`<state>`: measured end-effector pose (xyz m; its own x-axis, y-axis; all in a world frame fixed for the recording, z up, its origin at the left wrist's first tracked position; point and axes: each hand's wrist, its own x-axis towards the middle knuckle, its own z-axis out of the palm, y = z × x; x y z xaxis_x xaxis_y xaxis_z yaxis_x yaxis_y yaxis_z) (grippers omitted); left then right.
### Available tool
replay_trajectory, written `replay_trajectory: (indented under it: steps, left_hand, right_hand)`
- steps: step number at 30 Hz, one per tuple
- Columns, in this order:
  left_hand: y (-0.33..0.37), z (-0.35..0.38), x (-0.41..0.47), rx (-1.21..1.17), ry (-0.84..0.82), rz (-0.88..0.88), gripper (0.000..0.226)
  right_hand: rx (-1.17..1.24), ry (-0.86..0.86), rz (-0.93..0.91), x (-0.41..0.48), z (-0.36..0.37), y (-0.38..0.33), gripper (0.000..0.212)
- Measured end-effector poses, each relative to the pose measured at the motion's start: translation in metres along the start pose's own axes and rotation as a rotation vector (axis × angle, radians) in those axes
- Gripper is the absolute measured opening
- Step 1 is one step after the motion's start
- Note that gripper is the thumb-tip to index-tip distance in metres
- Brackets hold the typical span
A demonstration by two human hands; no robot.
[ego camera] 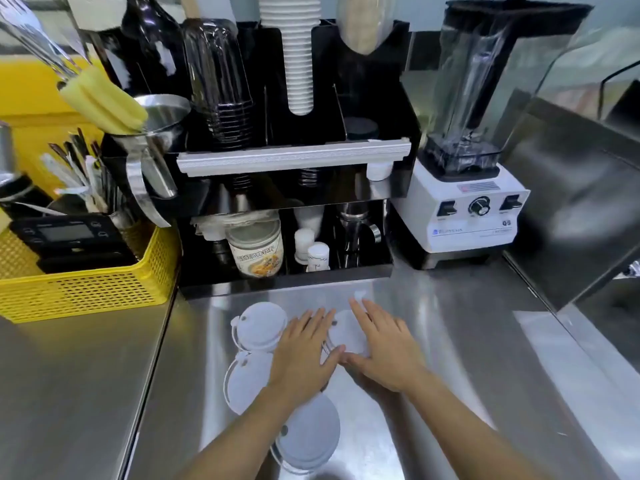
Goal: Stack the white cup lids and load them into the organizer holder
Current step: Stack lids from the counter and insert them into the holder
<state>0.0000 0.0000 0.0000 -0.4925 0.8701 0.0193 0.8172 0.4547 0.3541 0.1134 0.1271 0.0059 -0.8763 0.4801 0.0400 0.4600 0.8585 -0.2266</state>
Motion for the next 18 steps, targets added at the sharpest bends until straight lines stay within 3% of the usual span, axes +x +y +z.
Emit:
replay_trajectory:
  steps: [3,8,12,18]
  left_hand:
    - [-0.002,0.006,0.003,-0.029,-0.008,0.032,0.058]
    - [0.003,-0.001,0.004,-0.159,0.028,0.007,0.051]
    - [0.006,-0.011,0.005,-0.253,0.13,0.03,0.05]
    - [0.02,-0.072,0.02,-0.249,0.356,0.175,0.057]
  right_hand:
    - [0.096,-0.138,0.013,0.002,0.004,0.005,0.088]
    - [0.258,-0.098,0.023,0.008,0.005,0.006,0.086]
    - [0.346,-0.009,0.01,0.013,-0.01,0.002,0.091]
    - [0.4,0.199,-0.123,0.029,-0.08,-0.01,0.077]
